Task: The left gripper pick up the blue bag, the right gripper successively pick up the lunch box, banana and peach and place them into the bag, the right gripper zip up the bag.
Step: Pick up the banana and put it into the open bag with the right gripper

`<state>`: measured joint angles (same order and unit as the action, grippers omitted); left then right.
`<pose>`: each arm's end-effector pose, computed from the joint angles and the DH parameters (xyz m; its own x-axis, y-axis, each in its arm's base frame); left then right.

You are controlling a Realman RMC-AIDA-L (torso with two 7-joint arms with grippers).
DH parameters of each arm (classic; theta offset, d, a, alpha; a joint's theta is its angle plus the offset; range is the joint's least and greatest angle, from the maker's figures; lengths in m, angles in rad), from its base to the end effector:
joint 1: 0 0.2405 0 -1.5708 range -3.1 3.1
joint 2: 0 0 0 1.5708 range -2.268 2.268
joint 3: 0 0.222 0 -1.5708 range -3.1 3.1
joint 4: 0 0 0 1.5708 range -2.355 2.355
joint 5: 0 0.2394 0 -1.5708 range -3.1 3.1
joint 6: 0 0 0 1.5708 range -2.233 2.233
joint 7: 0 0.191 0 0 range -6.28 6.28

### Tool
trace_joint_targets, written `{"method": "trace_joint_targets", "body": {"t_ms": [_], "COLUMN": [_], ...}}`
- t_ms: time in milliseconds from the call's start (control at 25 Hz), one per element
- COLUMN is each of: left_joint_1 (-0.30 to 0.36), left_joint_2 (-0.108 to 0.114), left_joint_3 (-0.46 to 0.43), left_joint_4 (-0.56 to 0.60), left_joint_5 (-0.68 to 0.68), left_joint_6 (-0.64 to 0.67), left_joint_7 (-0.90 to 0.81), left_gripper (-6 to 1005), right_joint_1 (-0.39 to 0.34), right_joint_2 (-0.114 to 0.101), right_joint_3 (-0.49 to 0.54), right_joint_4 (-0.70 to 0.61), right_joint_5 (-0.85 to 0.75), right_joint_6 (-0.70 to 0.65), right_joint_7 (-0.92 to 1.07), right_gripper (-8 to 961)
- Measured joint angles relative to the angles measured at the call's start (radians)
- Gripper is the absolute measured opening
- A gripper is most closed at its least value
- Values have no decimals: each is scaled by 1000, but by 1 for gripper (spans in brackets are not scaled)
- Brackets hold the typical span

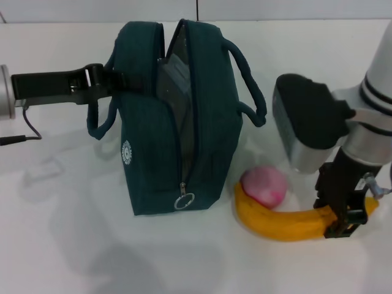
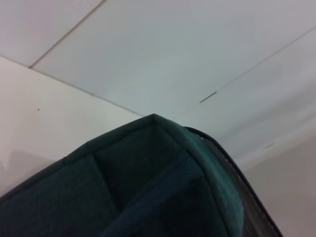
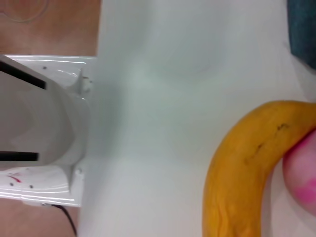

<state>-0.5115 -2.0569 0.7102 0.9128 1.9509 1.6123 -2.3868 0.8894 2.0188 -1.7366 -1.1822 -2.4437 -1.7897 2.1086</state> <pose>-0.2092 0.3761 0.0361 0.2277 0.8340 0.5027 0.8959 -0.3817 0.2275 0.1221 0.3212 -0.0711 0.7592 0.1258 0.6386 0.0174 -0.9847 0.1733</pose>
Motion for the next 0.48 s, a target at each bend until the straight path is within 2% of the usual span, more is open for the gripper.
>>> {"method": "trace_joint_targets", "body": {"t_ms": [320, 480], "left_joint_1": [10, 10], "left_joint_2": [2, 3], "left_joint_3": [0, 0], "left_joint_4": [2, 1], "left_joint_5": [-22, -22], "left_joint_6": [0, 0], "left_joint_7": [5, 6], "left_gripper": [29, 30], "right_joint_1": [-61, -96], "right_joint_2": [-5, -5], "right_joint_3": [210, 402], "right_joint_4": [-137, -187], "right_joint_5": [2, 35], "right_joint_6": [-190, -284], "right_joint_7": [-70, -131], "right_gripper": [457, 439]}}
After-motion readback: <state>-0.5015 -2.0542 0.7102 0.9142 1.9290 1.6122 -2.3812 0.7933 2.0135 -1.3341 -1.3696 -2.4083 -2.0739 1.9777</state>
